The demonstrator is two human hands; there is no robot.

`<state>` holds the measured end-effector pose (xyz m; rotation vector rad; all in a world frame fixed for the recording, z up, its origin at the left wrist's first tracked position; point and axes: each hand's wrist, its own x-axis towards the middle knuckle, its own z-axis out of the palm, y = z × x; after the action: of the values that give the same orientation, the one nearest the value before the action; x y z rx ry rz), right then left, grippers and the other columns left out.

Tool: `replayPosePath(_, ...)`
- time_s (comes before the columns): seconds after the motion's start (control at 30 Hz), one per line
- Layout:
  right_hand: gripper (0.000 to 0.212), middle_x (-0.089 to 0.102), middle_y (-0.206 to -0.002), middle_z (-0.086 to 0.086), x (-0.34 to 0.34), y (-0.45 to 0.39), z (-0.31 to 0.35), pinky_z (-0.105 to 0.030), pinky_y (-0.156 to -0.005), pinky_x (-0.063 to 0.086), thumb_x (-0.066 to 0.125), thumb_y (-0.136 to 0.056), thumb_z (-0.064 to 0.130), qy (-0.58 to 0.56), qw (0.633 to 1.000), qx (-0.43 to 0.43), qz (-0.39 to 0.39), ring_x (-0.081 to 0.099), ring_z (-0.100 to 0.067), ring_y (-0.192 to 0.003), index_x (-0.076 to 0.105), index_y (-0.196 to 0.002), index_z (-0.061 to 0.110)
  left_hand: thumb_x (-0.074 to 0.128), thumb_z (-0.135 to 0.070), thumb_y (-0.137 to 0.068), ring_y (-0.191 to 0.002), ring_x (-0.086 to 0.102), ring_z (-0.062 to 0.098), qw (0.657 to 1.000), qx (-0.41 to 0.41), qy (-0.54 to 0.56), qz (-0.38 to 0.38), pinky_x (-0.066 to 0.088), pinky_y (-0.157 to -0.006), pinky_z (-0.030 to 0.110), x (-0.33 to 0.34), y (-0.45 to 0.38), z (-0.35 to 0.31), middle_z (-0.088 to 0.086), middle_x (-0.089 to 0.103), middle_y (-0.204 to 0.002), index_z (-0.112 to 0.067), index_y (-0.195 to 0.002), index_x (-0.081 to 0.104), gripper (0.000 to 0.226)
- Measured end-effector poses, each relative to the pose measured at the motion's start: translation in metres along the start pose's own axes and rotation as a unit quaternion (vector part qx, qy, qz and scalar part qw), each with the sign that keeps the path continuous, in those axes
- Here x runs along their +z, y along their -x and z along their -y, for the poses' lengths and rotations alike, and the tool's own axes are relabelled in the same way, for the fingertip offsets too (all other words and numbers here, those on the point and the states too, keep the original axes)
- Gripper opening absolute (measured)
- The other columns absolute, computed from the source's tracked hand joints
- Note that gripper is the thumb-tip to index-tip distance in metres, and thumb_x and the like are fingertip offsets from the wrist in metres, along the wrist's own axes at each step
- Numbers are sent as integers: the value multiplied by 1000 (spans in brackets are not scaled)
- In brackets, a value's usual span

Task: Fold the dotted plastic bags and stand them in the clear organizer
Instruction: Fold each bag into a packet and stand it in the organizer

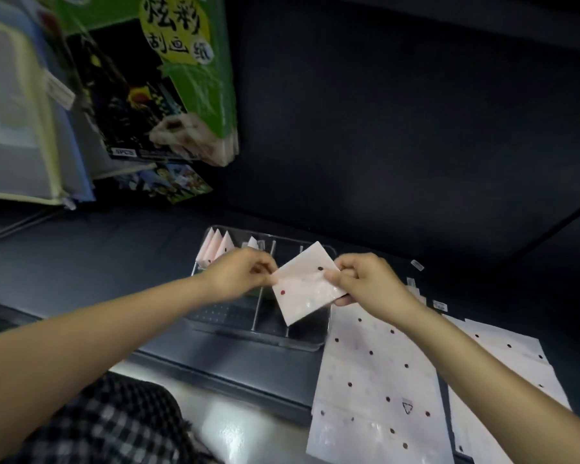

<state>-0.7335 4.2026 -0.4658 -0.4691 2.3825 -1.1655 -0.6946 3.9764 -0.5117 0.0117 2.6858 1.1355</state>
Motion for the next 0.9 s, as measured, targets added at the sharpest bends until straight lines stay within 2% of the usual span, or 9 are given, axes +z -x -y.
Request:
replayPosePath(0.07,15,68,-76,1,10,-22,3,-30,-64,60,57,-93,14,-53,997,19,-51,70,-12,-66,59,-78,9,56,-31,-92,-101,52,11,986,-26,-142,-86,43,-82,28,-5,-6,19,-6,60,-112,-32,-108,62,18)
replayPosePath(0.1,15,68,-85,-4,15,-32,5,-28,-61,60,57,-93,13,-68,995,30,-74,69,-12,-66,56,-78,10,52,-33,-93,-111,46,16,979,-42,-175,-97,40,-85,29,-6,-8,27,-2,53,-121,-35,-117,58,25)
replayPosePath(0.23,15,65,-103,-11,37,-68,11,-23,-53,57,56,-93,11,-74,991,55,-96,68,-16,-74,50,-79,10,42,-37,-97,-130,29,25,971,-99,-220,1,36,-102,39,-3,-16,48,4,35,-141,-36,-137,41,40)
replayPosePath(0.3,17,64,-102,-10,49,-83,13,-30,-59,60,55,-93,12,-49,992,64,-96,68,-17,-74,48,-78,11,40,-39,-97,-134,24,27,967,-113,-227,25,33,-106,41,-4,-20,52,5,30,-147,-27,-141,38,45)
replayPosePath(0.43,14,65,-103,-13,70,-106,18,-44,-74,58,52,-93,17,70,989,61,-116,67,-28,-86,49,-80,11,41,-41,-97,-136,22,28,976,-133,-170,1,27,-108,38,-10,-21,59,6,29,-149,-15,-139,39,50)
replayPosePath(0.57,15,64,-103,-17,91,-120,25,-31,-64,44,45,-94,15,209,969,32,-127,62,-31,-90,53,-99,3,39,-39,-98,-135,21,24,978,-127,-165,-21,33,-106,39,-11,-16,64,2,31,-148,-16,-143,36,50)
replayPosePath(0.7,20,63,-108,-20,119,-131,30,-33,-68,44,42,-93,8,294,949,36,-109,61,-35,-98,51,-109,1,39,-39,-98,-133,23,20,975,-94,-201,-25,40,-102,39,-12,-13,66,-1,33,-145,-19,-142,36,48)
replayPosePath(0.8,22,62,-113,-17,137,-135,29,-35,-74,47,43,-94,10,299,948,57,-89,60,-34,-103,51,-114,3,39,-34,-98,-131,25,20,970,-65,-232,-23,41,-101,37,-12,-12,69,-2,34,-144,-21,-144,34,48)
replayPosePath(0.9,22,62,-107,-16,147,-142,25,-33,-78,47,48,-94,21,215,970,97,-55,60,-31,-100,56,-108,5,39,-35,-98,-127,28,20,967,-55,-248,-23,42,-98,37,-15,-11,73,-4,37,-142,-22,-142,35,47)
